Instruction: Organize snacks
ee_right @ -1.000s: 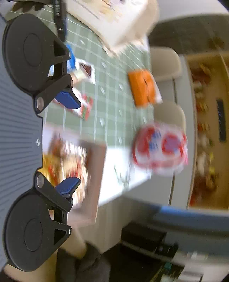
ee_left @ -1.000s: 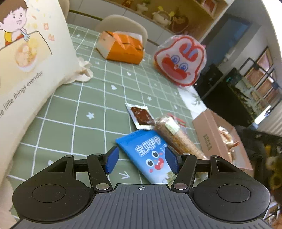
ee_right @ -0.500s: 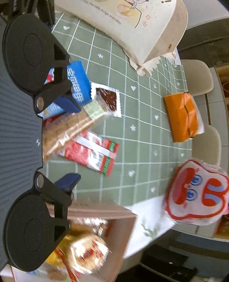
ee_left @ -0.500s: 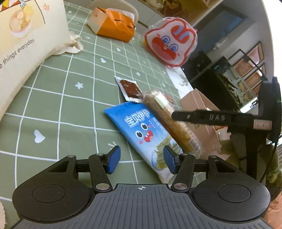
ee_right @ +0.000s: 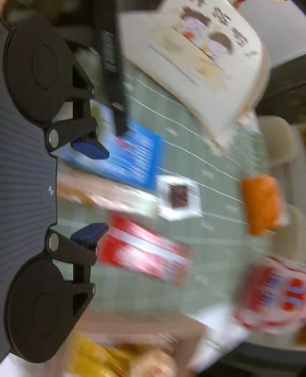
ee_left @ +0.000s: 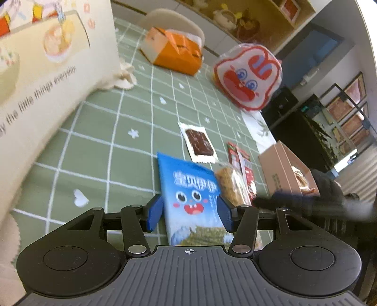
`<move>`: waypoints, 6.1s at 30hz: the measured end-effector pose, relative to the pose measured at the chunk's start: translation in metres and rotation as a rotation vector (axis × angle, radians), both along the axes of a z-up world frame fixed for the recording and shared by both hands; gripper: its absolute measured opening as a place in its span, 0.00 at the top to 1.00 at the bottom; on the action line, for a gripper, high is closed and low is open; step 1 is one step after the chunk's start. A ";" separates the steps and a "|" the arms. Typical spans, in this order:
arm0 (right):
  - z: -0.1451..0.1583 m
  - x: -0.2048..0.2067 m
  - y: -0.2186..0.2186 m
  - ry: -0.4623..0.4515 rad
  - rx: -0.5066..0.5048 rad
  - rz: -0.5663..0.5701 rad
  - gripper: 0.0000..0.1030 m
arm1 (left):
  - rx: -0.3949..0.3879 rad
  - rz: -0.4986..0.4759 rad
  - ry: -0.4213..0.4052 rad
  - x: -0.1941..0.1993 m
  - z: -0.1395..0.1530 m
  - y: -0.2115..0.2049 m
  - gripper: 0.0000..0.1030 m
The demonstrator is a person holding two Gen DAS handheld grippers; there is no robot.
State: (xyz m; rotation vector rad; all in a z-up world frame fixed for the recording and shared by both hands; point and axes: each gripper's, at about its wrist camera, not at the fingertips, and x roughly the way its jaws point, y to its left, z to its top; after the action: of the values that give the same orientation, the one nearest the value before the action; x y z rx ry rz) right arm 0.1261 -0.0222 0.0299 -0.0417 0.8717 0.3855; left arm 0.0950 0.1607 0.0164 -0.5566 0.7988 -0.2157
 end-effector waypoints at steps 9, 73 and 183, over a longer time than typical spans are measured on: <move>-0.007 0.101 0.036 0.006 0.034 -0.083 0.41 | 0.016 0.044 -0.038 -0.001 0.011 0.017 0.46; 0.014 0.035 -0.025 -0.070 -0.050 -0.117 0.48 | 0.152 -0.032 -0.096 0.032 0.021 -0.003 0.48; -0.078 -0.218 -0.159 -0.343 -0.020 -0.227 0.24 | 0.218 -0.413 -0.207 -0.108 0.009 -0.182 0.58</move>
State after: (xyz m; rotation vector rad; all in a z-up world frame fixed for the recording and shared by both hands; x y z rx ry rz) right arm -0.0922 -0.1808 -0.0476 -0.0257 0.5335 0.1496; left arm -0.0127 -0.0209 0.0253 -0.1551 0.7172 -0.5503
